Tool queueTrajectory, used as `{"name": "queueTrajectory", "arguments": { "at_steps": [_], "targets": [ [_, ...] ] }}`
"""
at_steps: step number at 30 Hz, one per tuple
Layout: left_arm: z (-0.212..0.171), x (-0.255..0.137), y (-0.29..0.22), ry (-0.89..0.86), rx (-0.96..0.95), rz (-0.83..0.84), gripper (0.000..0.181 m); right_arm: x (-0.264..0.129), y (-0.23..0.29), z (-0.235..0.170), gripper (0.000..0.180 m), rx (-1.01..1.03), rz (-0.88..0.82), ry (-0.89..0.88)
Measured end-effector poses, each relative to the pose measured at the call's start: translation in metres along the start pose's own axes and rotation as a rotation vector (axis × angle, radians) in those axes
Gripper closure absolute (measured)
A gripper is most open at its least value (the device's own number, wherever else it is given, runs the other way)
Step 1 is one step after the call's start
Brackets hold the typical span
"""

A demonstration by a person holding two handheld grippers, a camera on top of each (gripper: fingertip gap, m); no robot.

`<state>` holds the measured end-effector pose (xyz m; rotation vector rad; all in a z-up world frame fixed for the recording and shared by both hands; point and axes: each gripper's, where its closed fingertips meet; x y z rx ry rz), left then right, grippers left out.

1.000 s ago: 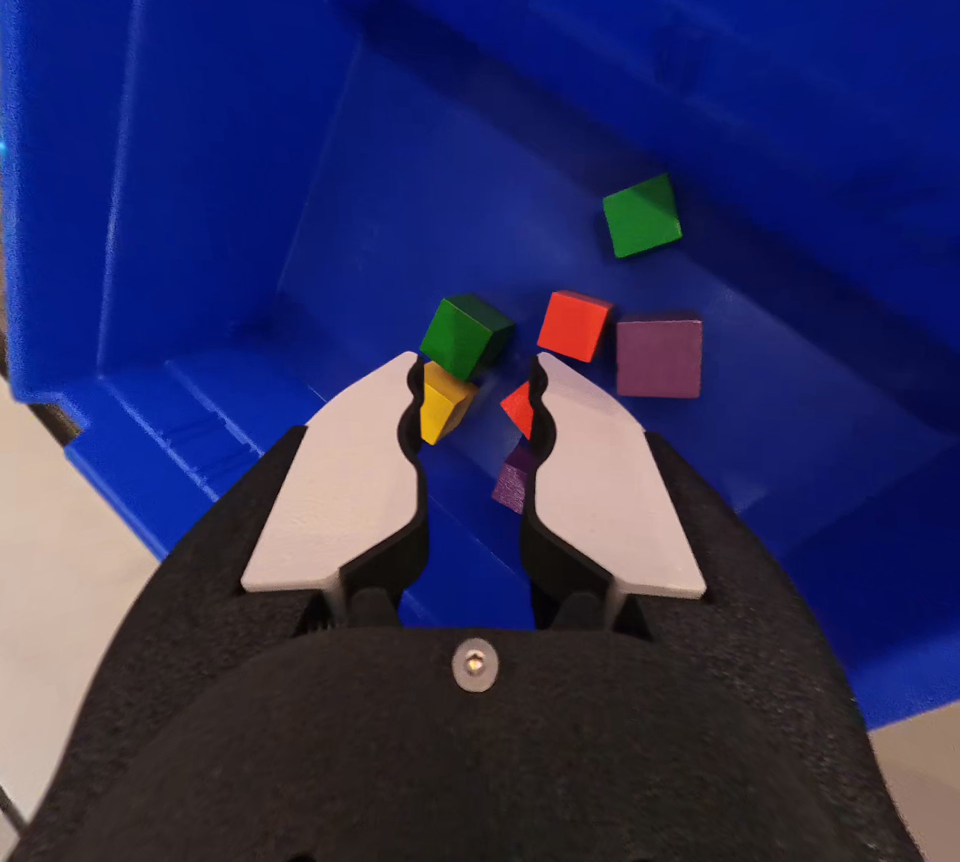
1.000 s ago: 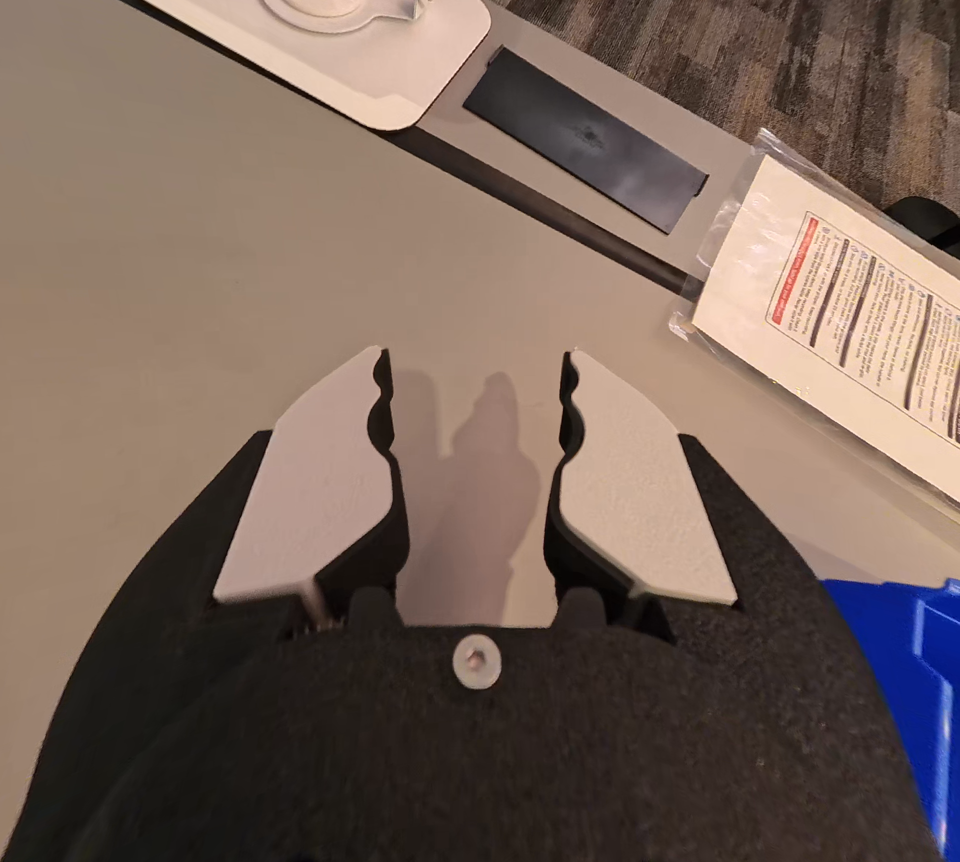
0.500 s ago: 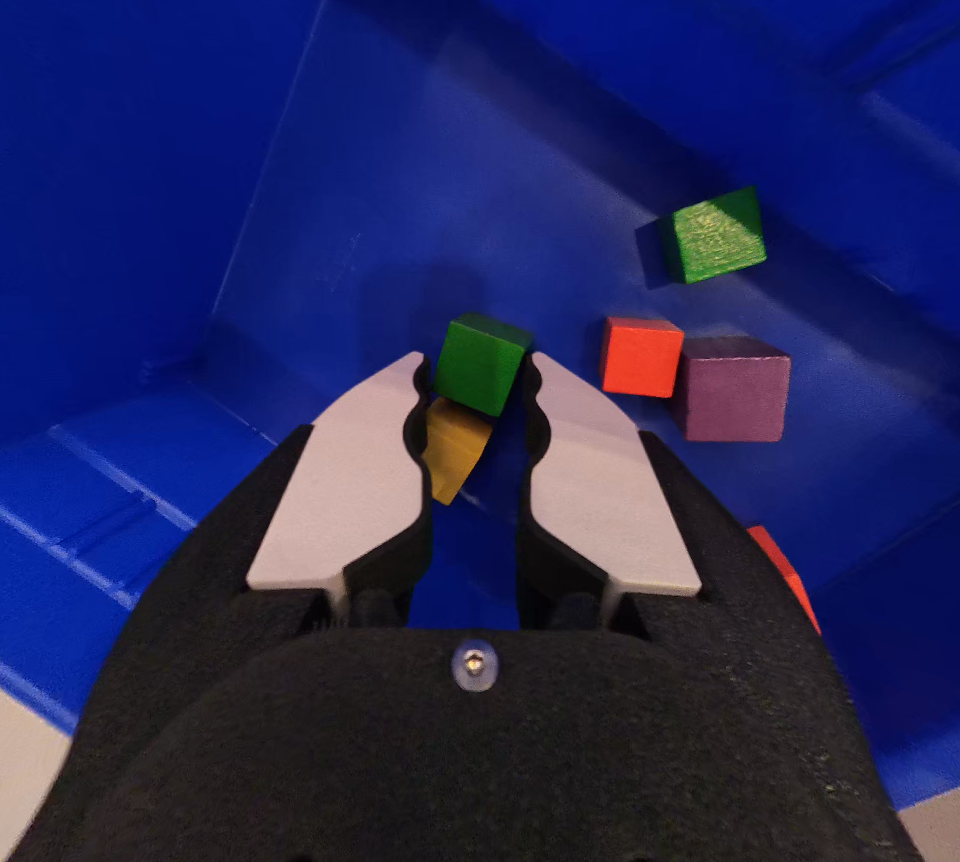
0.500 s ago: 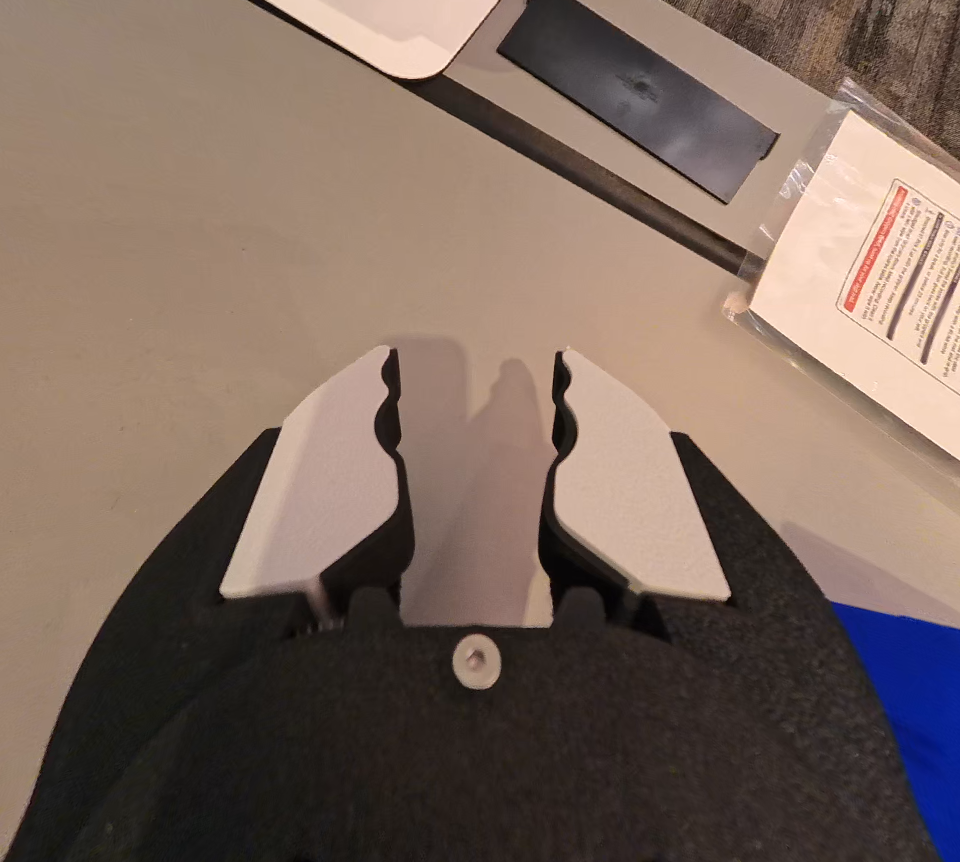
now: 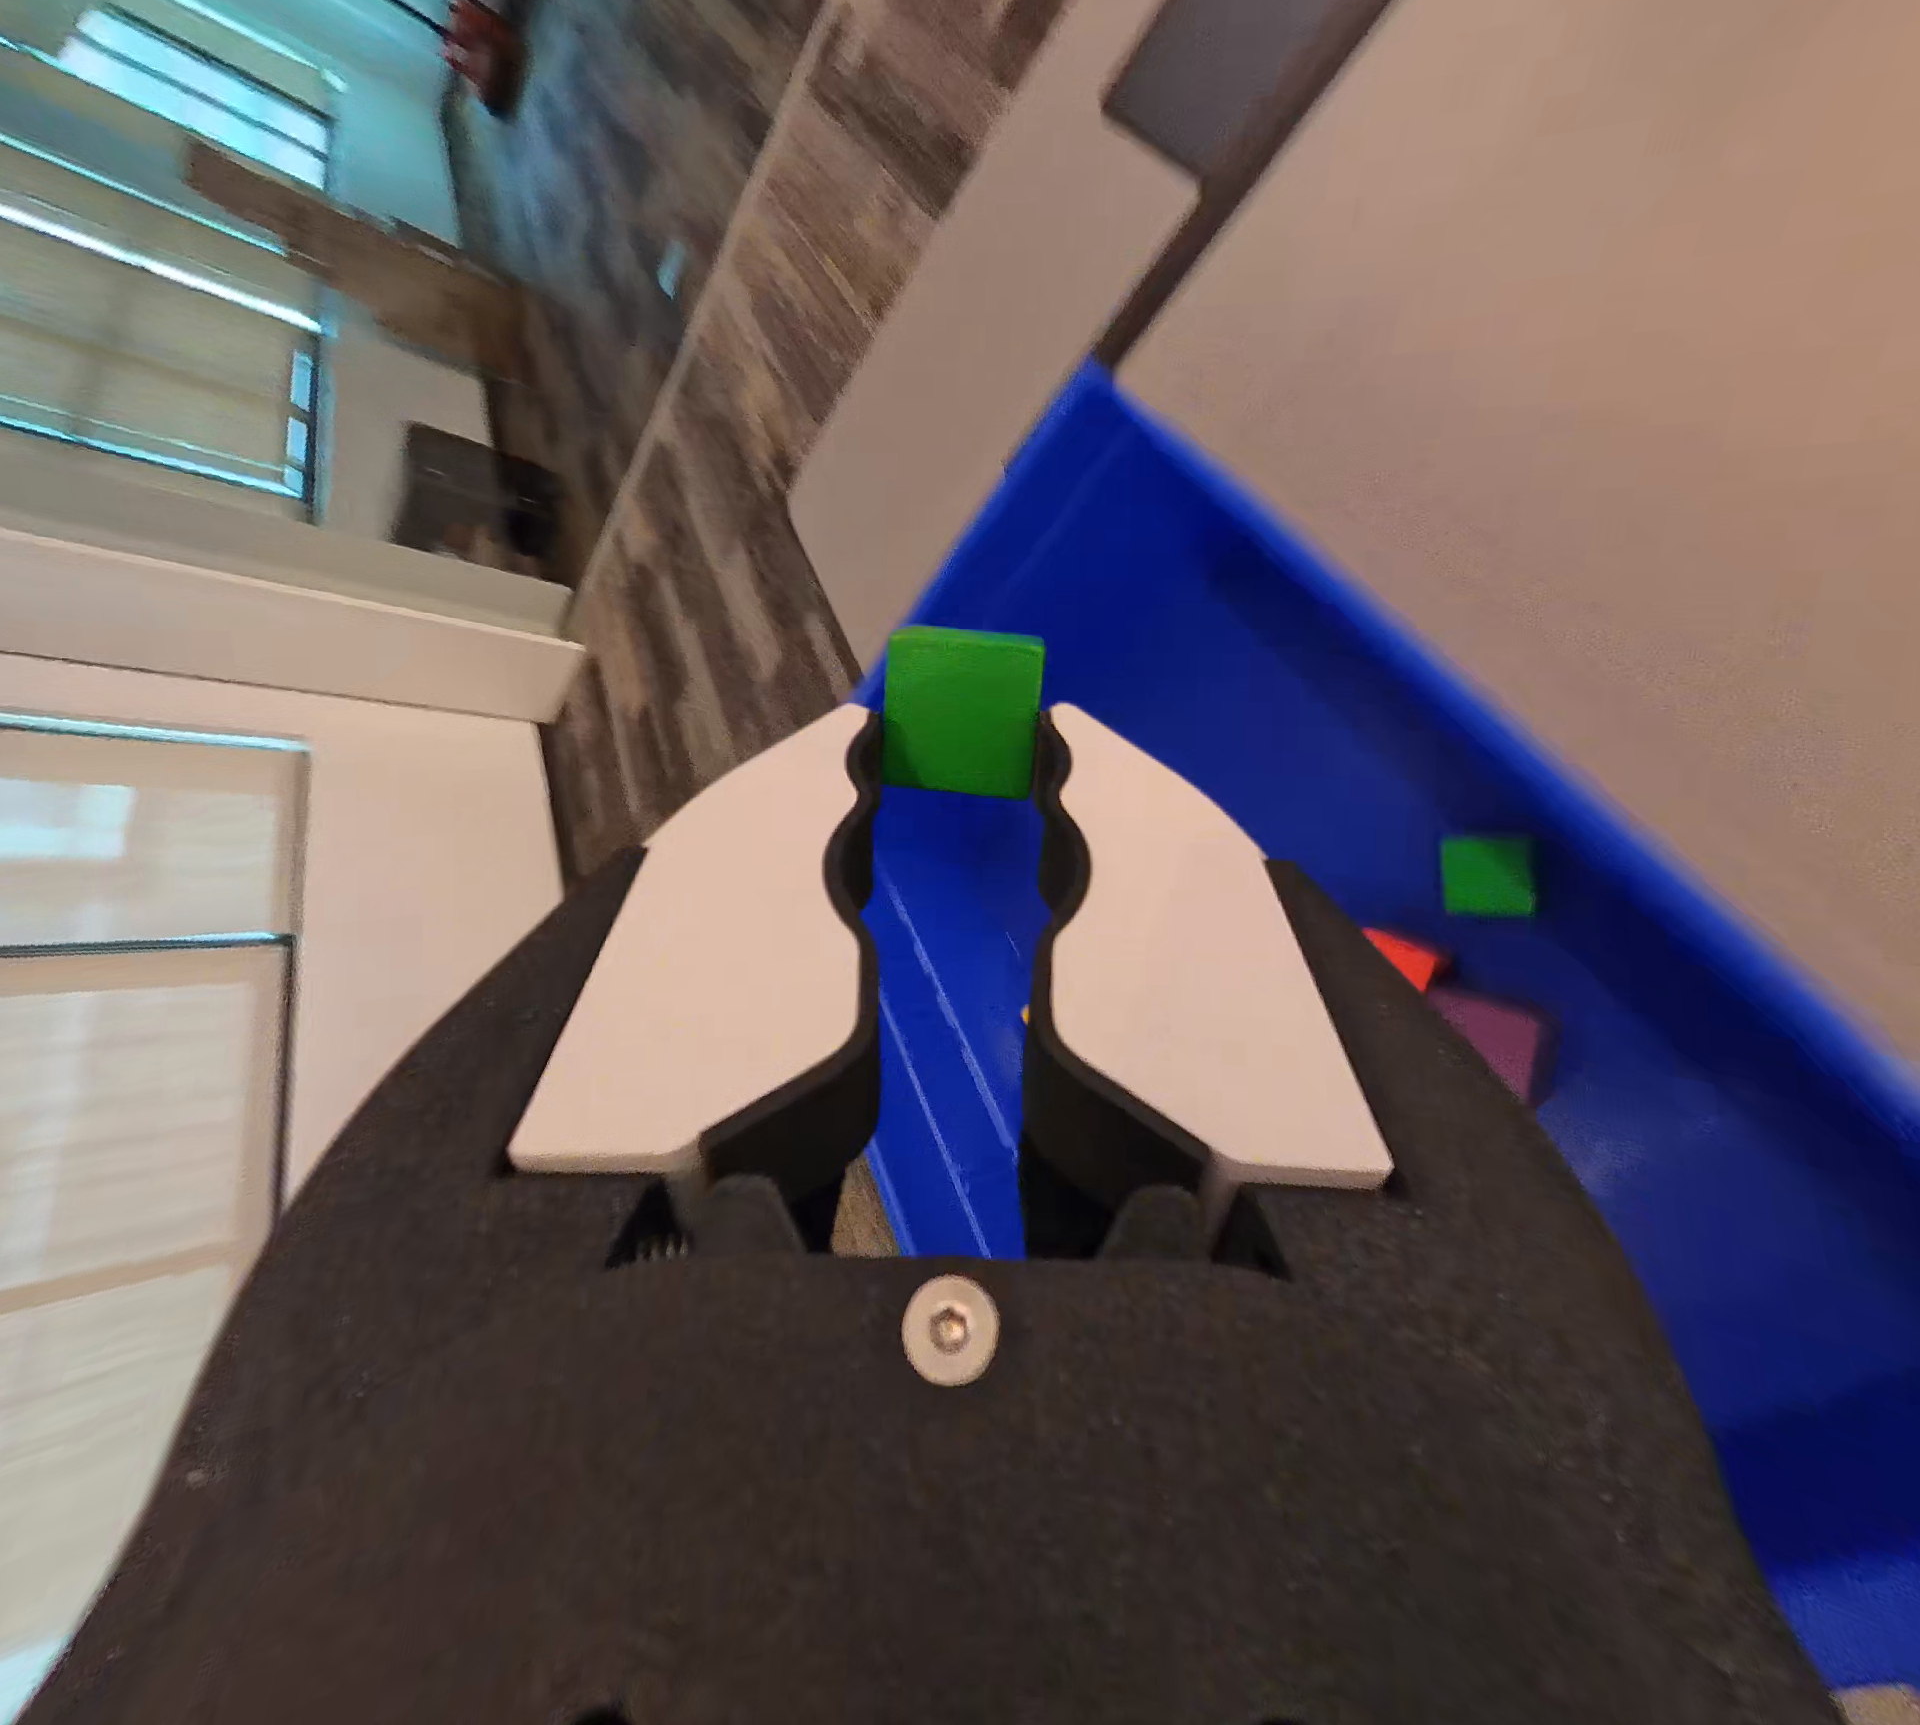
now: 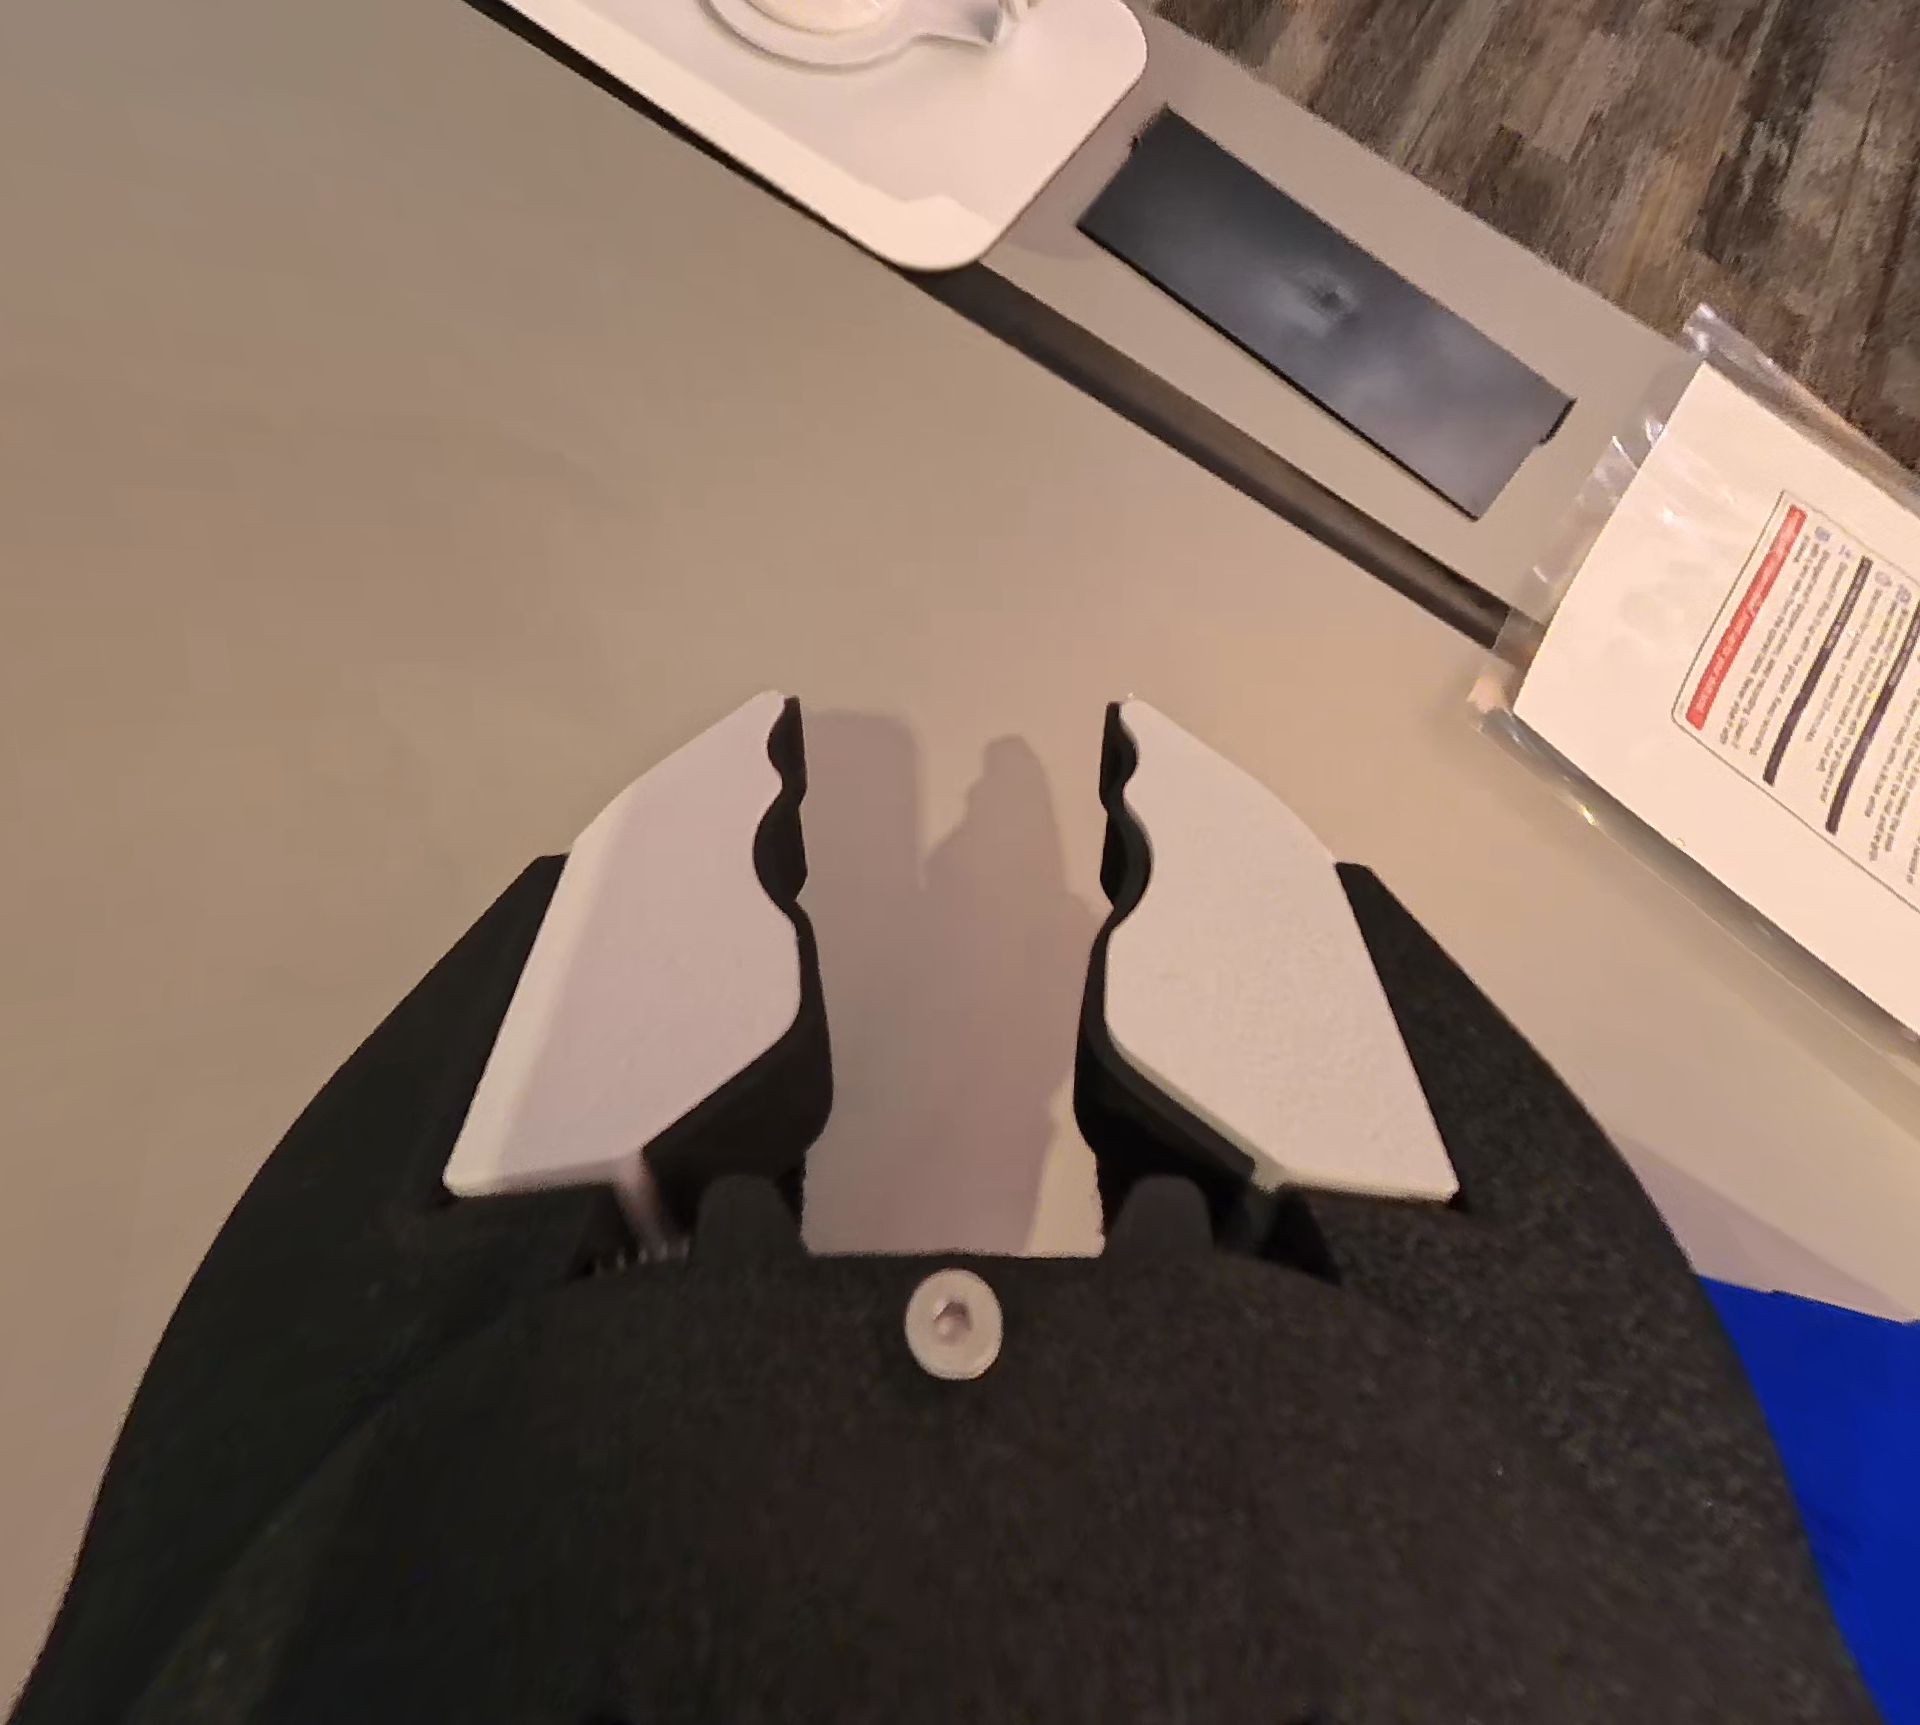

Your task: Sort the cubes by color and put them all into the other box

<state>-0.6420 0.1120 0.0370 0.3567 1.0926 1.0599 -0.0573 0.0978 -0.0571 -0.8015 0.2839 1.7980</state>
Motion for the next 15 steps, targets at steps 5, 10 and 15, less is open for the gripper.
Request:
{"name": "queueTrajectory", "arguments": {
  "at_steps": [5,10,15],
  "targets": [
    [0.12,-0.04,-0.03,-0.191,-0.006,0.083,0.153,-0.023,0.015,0.025,0.126,-0.013,0.039,-0.087],
    [0.237,-0.053,-0.103,-0.406,-0.057,0.026,0.153,-0.054,0.031,0.049,0.126,0.007,0.113,-0.187],
    [0.326,-0.049,-0.173,-0.572,-0.13,-0.075,0.153,-0.086,0.037,0.066,0.126,0.068,0.193,-0.285]
  ]
}}
Point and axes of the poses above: each gripper's, where its closed fingertips meet, x out along the fingers, z out of its top, y = z × x across the jaws, and after that the axes turned 4 degrees about -z, right-handed
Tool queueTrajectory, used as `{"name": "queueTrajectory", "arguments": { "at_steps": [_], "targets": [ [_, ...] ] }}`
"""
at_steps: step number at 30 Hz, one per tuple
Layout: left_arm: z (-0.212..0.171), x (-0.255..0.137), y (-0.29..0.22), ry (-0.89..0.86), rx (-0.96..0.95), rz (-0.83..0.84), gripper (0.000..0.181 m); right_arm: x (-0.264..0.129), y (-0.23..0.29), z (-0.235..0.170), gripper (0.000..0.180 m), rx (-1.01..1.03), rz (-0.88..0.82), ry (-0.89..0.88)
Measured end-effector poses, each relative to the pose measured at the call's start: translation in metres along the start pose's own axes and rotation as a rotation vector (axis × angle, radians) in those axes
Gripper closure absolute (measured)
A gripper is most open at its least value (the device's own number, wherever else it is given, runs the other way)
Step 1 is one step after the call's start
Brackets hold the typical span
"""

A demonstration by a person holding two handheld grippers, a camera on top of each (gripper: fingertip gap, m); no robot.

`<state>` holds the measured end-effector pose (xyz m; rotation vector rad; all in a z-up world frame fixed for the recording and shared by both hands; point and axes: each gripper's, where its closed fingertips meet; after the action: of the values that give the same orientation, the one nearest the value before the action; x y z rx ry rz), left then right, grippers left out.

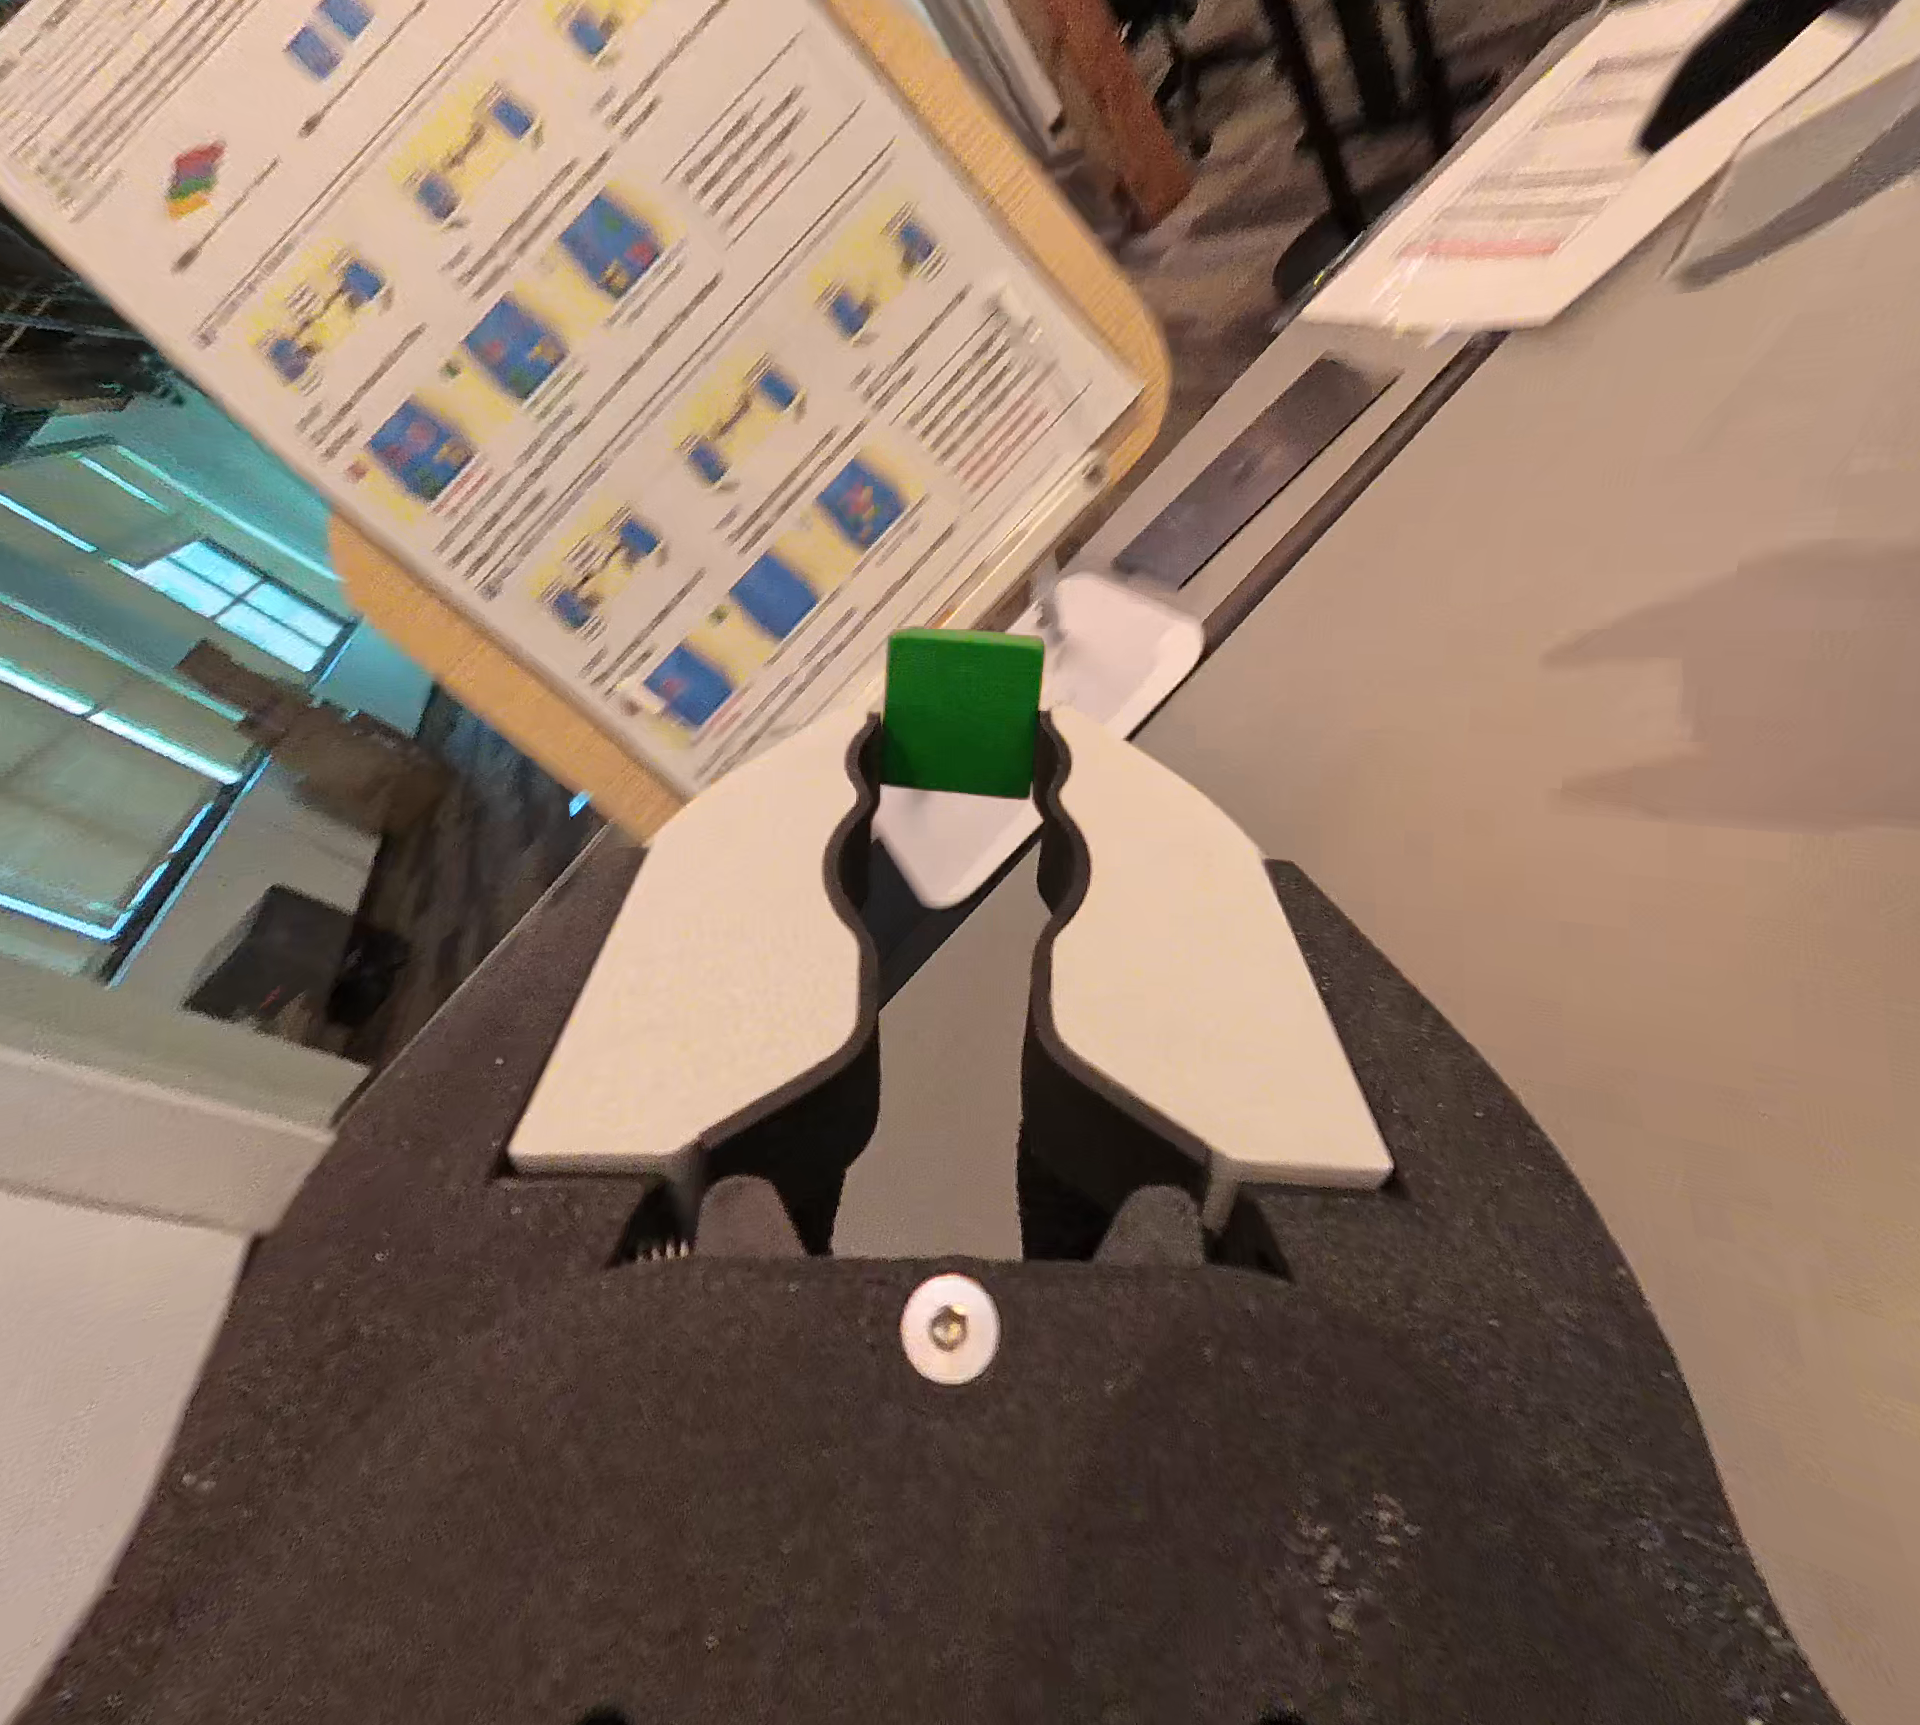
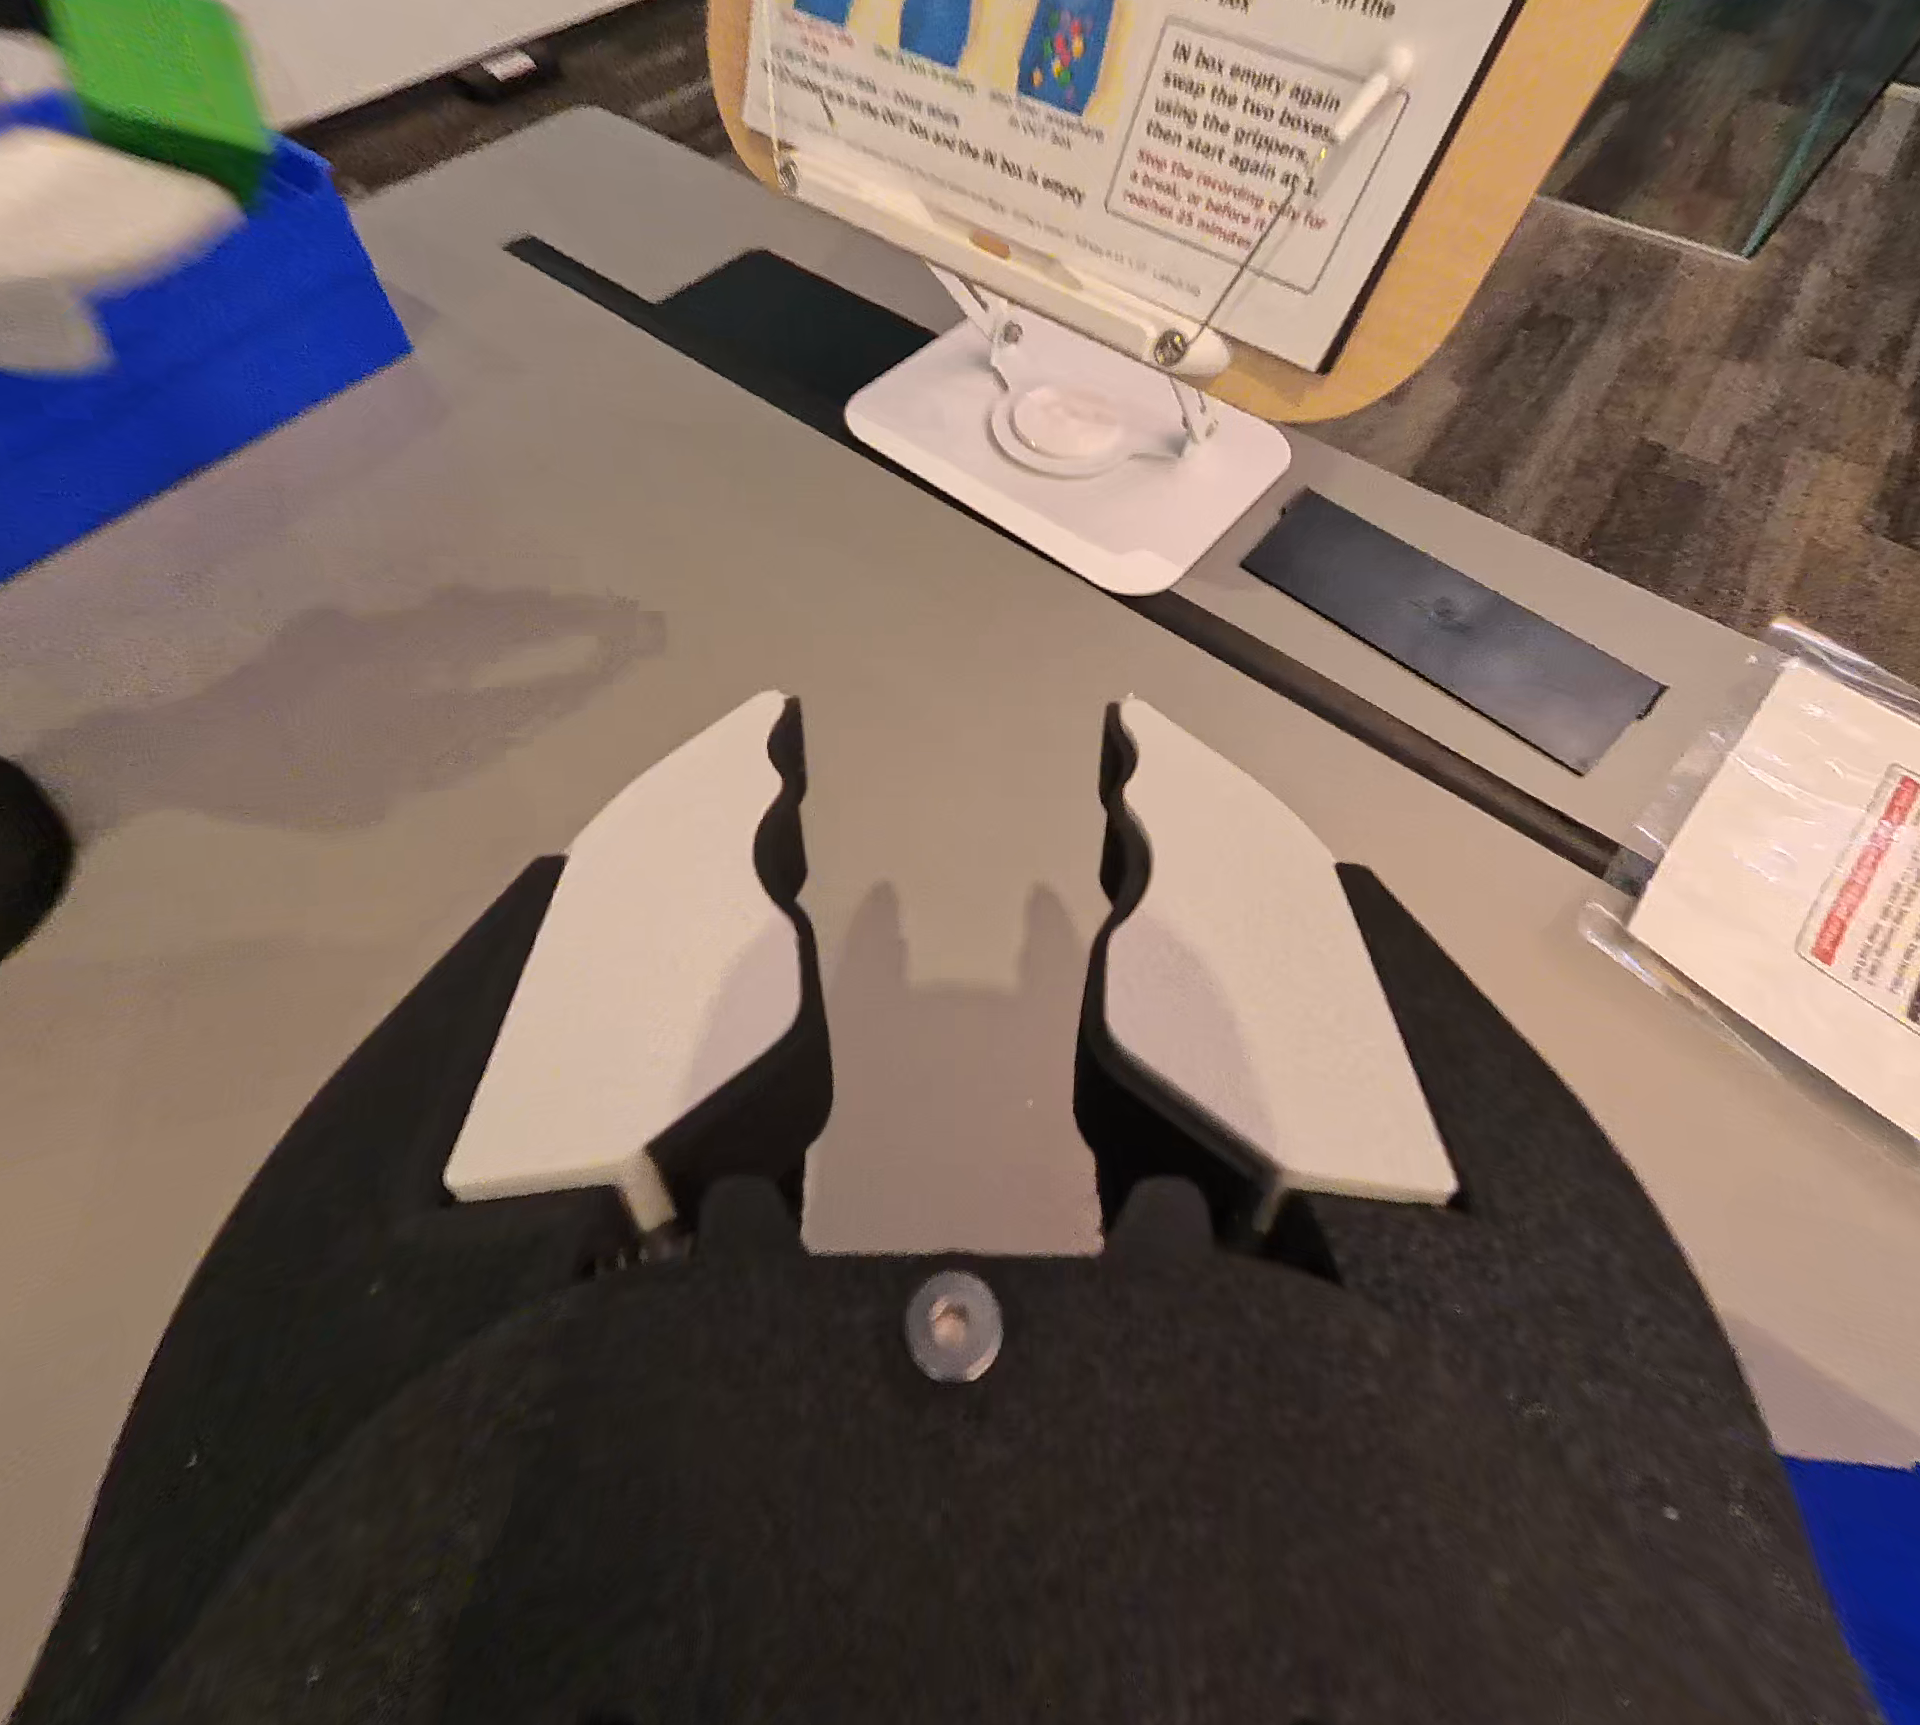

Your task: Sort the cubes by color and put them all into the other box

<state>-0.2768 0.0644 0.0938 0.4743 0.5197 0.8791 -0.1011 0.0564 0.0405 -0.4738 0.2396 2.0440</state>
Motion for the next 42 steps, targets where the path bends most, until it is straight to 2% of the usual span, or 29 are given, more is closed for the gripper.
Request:
{"name": "queueTrajectory", "arguments": {
  "at_steps": [3,7,16,22,23,24,25,32,35,42],
  "targets": [
    [0.021,0.024,-0.031,-0.059,-0.076,-0.054,0.153,-0.01,0.006,0.01,0.126,0.035,0.047,-0.046],
    [0.027,0.039,-0.055,-0.111,-0.177,-0.111,0.153,-0.015,0.019,0.021,0.124,0.109,0.139,-0.099],
    [0.019,0.048,-0.078,-0.148,-0.14,-0.126,0.153,0.003,0.053,0.027,0.117,0.246,0.276,-0.118],
    [0.028,0.047,-0.104,-0.17,-0.041,-0.165,0.153,0.026,0.068,0.012,0.115,0.241,0.255,-0.04],
    [0.028,0.047,-0.109,-0.171,-0.024,-0.177,0.153,0.029,0.071,0.009,0.117,0.236,0.258,-0.025],
    [0.028,0.047,-0.112,-0.167,-0.007,-0.176,0.153,0.03,0.074,0.006,0.129,0.227,0.273,-0.01],
    [0.026,0.049,-0.113,-0.156,0.012,-0.164,0.153,0.029,0.079,0.006,0.148,0.215,0.304,-0.004],
    [0.02,0.051,-0.118,-0.158,-0.059,-0.213,0.153,0.03,0.077,0.001,0.151,0.163,0.273,0.03],
    [0.016,0.053,-0.115,-0.147,-0.042,-0.189,0.146,0.028,0.062,0.002,0.151,0.102,0.18,0.025],
    [-0.007,0.062,-0.108,-0.038,-0.084,-0.207,0.146,-0.009,-0.033,0.002,0.151,-0.033,-0.253,0.025]
  ]
}}
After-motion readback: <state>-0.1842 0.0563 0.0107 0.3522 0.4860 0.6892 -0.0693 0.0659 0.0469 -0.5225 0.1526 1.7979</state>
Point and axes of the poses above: each gripper's, where its closed fingertips meet, x out along the fingers, z out of its top, y = z × x across the jaws, and after that the axes turned 4 degrees about -z, right-handed
